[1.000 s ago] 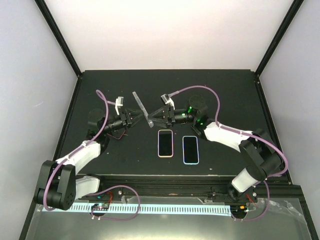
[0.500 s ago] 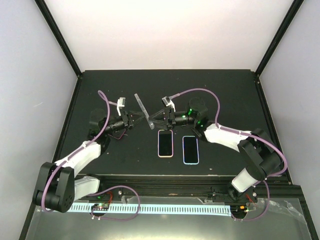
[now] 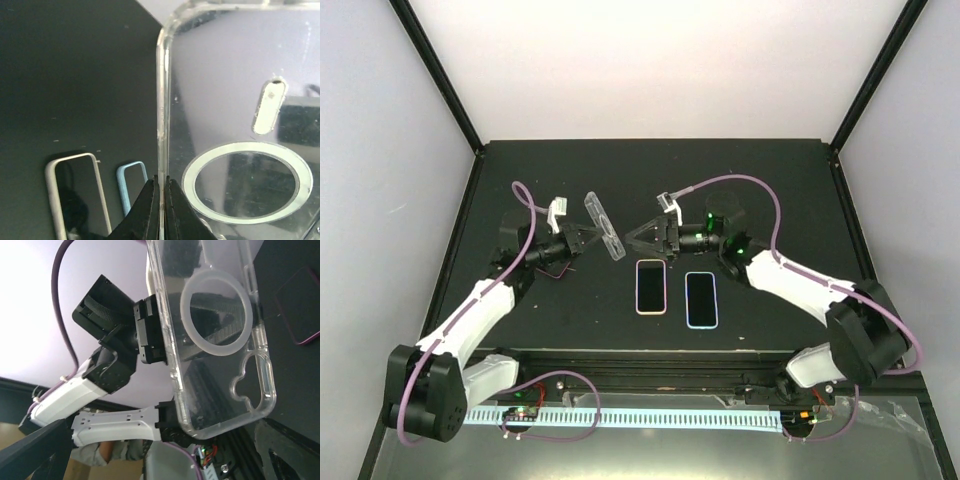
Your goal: Put the phone into the phone case
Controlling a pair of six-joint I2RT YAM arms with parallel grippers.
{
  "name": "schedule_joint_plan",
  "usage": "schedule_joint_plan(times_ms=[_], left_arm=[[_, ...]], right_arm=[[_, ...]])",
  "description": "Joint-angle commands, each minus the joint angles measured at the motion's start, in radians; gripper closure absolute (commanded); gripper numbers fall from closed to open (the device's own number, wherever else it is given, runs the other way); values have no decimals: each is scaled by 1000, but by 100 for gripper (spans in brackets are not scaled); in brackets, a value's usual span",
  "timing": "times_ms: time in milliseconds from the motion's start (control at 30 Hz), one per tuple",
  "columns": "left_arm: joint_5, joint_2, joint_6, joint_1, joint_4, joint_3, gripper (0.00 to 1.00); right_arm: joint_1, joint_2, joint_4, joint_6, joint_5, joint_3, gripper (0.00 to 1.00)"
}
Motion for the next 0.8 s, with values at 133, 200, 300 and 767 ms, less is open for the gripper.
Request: schedule_joint_plan(times_ms=[133, 200, 300, 767], left_arm=[[-257, 48, 305, 8, -510, 168, 98], [-300, 73, 338, 8, -567, 189, 98], [-353, 115, 388, 5, -638, 217, 98], [-501, 381, 393, -112, -714, 318, 98]], right_arm=[[-50, -69, -211, -135, 99, -28, 0], [-51, -72, -234, -147, 113, -28, 0], [-52, -80, -252, -160, 122, -23, 0], [-52, -133, -376, -228, 195, 11, 0]])
